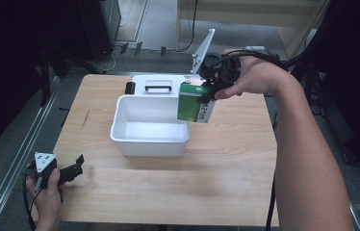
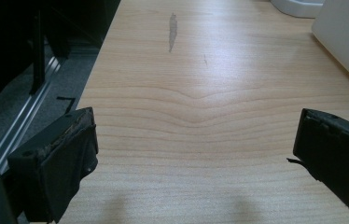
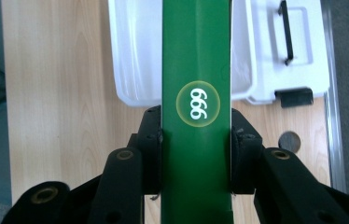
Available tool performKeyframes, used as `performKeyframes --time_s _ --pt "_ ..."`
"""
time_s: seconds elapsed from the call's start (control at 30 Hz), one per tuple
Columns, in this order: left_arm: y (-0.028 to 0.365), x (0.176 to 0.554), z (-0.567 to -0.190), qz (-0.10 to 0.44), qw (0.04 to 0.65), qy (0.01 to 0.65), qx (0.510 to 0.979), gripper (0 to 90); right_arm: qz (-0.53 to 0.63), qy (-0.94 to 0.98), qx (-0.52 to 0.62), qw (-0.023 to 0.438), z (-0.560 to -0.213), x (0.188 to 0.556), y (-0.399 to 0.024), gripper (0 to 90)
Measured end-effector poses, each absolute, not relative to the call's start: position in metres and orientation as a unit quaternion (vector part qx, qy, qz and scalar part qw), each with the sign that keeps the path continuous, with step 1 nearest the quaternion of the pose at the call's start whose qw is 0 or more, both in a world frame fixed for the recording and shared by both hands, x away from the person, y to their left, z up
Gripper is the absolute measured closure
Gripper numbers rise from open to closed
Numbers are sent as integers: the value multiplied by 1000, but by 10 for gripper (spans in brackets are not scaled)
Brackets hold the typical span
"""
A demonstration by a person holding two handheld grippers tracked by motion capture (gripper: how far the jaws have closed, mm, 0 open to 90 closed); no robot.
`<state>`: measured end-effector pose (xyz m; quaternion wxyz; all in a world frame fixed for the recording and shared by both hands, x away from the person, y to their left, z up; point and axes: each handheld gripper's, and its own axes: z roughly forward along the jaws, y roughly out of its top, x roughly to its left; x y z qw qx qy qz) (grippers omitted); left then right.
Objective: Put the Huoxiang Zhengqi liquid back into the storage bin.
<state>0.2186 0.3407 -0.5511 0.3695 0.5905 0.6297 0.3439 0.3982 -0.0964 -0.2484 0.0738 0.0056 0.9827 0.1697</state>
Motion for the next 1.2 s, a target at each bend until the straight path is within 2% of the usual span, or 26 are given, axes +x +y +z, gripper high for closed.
performKeyframes --time_s 0.37,0.63,1.2 --pt "341 218 -551 342 370 629 591 7 166 984 -35 61 -255 399 -55 646" --pt "341 218 -551 340 370 630 592 7 157 985 -44 60 -267 404 -40 646" --pt "341 218 -551 339 370 629 593 7 158 985 -45 46 -290 417 -35 645"
